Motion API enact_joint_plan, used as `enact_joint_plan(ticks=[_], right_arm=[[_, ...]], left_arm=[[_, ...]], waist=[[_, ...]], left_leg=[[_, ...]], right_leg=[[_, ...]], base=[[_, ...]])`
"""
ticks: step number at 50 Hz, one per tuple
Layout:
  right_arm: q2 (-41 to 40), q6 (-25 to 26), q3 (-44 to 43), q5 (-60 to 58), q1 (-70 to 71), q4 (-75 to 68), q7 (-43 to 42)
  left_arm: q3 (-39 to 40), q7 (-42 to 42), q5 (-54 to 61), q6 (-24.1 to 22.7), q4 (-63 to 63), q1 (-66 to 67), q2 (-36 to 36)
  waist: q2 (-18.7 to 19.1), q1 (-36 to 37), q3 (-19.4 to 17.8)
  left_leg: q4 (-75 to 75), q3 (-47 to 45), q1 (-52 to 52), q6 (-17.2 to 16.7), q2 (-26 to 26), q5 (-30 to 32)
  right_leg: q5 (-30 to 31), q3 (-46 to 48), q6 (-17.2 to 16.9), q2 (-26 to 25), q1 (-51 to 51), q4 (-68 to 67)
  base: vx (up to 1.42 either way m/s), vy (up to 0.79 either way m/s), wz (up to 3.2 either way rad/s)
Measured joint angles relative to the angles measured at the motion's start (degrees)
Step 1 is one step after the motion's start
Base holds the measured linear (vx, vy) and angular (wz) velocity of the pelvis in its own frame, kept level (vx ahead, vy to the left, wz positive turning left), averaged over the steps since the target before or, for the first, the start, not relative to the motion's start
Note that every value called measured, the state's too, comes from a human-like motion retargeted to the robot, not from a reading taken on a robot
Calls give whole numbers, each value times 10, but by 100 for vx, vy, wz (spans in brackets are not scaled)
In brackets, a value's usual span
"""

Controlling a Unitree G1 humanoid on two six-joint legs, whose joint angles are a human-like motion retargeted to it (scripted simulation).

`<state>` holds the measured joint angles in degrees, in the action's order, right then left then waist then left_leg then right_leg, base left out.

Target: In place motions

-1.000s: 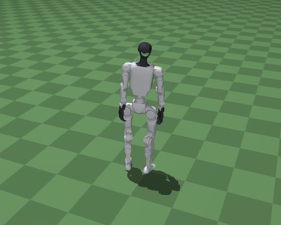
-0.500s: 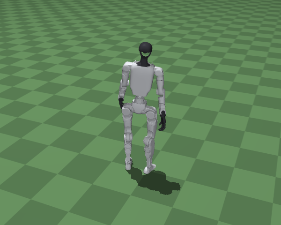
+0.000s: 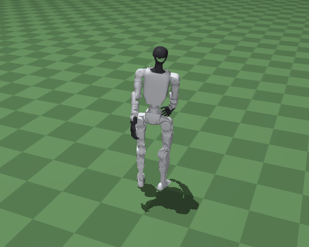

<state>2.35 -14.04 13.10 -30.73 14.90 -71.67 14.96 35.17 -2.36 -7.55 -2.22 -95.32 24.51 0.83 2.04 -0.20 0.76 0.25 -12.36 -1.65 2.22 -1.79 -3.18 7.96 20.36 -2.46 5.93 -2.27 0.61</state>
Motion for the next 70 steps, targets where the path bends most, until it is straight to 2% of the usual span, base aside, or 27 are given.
enact_joint_plan(ticks=[3,7,12,18,23,31,37,43,49,55,60,65,68,70], right_arm=[[21,21,-28,-50,-33,-80,-32],[58,78,-79,-96,-86,-206,-95],[107,135,-160,-74,-187,-257,-153],[154,122,-275,-40,-291,-257,-187],[170,131,-313,5,-327,-257,-207],[131,138,-264,12,-266,-257,-186],[79,123,-155,-48,-151,-218,-128],[32,80,-65,-64,-48,-131,-49],[4,41,-40,-12,-15,-43,-3],[8,29,-53,-1,-31,-23,11],[30,59,-81,-62,-53,-106,-4],[62,124,-104,-130,-86,-226,-57],[82,158,-118,-146,-127,-256,-78],[93,168,-133,-148,-155,-257,-83]], left_arm=[[-19,9,25,-16,12,-70,-12],[-53,17,57,-33,36,-173,-30],[-73,-29,79,-48,107,-278,-33],[-90,-65,82,-72,210,-353,-31],[-106,-64,68,-81,241,-372,-34],[-94,-78,23,-65,155,-331,-32],[-41,-55,-3,-28,26,-244,-37],[24,-19,-10,-13,6,-95,-8],[48,-21,-36,1,2,4,7],[56,-19,-20,8,6,-2,7],[32,17,7,-21,33,-67,7],[-25,91,23,-56,56,-158,-3],[-62,90,17,-61,74,-207,-14],[-77,65,9,-57,89,-236,-23]], waist=[[-3,2,1],[-7,2,1],[-8,-1,0],[-5,-4,0],[-1,-4,-3],[8,3,6],[10,0,6],[12,-6,9],[14,-5,19],[8,-2,23],[6,2,33],[4,-1,38],[2,-3,40],[6,75,45]], left_leg=[[1,4,1,1,-2,1],[2,11,1,2,-4,3],[4,10,7,3,-4,4],[6,-8,8,5,-2,0],[8,-15,6,6,-2,-2],[5,-3,10,5,-2,-1],[0,1,1,5,-3,-1],[-2,-11,-8,3,0,-6],[-2,-6,-5,2,2,-7],[1,15,2,1,-3,-3],[3,31,13,0,-4,1],[5,44,21,-1,-7,5],[6,51,25,-1,-8,7],[7,-24,21,-7,16,-4]], right_leg=[[0,5,0,1,-4,2],[-1,12,-1,4,-11,4],[-4,11,-4,7,-10,3],[-3,-3,-5,6,-2,1],[-2,-9,-4,6,-1,0],[-5,-3,-4,5,0,1],[-8,2,-2,3,-4,-2],[-9,-9,0,-4,-3,-3],[-13,-4,-1,-6,-1,-4],[-18,17,-2,-2,-10,-2],[-20,34,-4,1,-13,2],[-21,48,-7,4,-18,7],[-22,55,-9,7,-19,8],[-36,-25,-20,2,-9,-6]], base=[[0,0,0],[0,0,0],[0,0,-4],[0,0,-27],[0,0,-9],[0,1,10],[0,0,8],[2,-1,-10],[0,0,4],[0,0,31],[-2,2,29],[-2,2,24],[-1,-1,-10],[0,0,-163]])
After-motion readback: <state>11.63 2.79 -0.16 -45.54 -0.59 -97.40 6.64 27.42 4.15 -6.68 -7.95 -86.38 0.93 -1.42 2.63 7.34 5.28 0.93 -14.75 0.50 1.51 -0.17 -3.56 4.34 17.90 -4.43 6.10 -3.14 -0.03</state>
